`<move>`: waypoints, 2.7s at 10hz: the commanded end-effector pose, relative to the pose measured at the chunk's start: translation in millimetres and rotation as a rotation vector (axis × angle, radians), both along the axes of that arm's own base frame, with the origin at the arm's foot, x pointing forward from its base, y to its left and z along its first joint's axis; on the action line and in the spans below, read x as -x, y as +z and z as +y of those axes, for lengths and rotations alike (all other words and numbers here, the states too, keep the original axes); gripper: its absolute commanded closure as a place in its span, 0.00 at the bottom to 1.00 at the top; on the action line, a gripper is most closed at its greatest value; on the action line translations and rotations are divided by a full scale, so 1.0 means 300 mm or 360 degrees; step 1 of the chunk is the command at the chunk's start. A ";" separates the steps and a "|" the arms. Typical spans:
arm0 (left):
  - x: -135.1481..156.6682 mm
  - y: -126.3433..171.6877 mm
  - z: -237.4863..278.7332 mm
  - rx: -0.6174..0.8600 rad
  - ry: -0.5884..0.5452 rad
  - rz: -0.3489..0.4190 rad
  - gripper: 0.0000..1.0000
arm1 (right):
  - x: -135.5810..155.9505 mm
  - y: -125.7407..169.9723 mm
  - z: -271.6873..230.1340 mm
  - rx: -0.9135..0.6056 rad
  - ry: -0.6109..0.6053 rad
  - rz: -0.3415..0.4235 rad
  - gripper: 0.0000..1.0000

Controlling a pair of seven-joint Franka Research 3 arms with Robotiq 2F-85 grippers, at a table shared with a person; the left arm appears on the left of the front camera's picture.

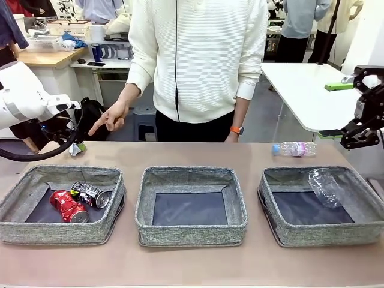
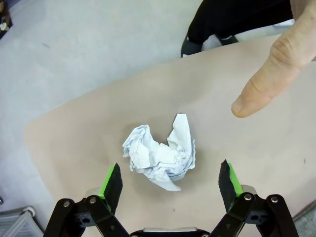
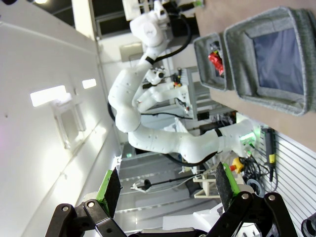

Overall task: Sort the waste into the appropriate baskets.
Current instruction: Pick up the waste item pointed out by the person.

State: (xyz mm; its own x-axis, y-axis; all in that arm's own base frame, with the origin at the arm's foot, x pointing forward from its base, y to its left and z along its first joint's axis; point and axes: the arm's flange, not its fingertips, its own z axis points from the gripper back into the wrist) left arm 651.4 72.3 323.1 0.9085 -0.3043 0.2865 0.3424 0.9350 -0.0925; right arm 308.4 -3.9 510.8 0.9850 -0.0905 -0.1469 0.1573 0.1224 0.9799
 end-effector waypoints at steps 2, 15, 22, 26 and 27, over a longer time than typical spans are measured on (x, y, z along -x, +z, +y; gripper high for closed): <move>-0.002 0.007 -0.012 -0.0068 -0.0040 0.0017 0.60 | -0.007 0.004 0.006 -0.0038 -0.0001 -0.0043 0.00; 0.065 0.144 0.028 -0.0037 0.0030 0.0055 1.00 | -0.007 0.004 0.006 -0.0038 -0.0001 -0.0043 0.00; 0.733 0.889 -0.189 0.0081 0.0217 0.0123 1.00 | -0.007 0.004 0.006 -0.0038 -0.0001 -0.0043 0.00; 0.757 0.963 -0.206 0.0079 0.0101 0.0142 1.00 | -0.007 0.004 0.006 -0.0038 -0.0001 -0.0043 0.00; 0.757 0.963 -0.206 0.0079 0.0101 0.0142 1.00 | -0.007 0.004 0.006 -0.0038 -0.0001 -0.0043 0.00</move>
State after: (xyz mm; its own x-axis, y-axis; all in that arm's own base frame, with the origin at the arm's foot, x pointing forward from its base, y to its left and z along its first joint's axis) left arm 417.2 8.1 608.6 0.9436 -0.2421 0.2257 0.2839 0.9425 -0.1762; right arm 308.4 -4.1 511.2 0.9851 -0.0909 -0.1460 0.1566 0.1225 0.9800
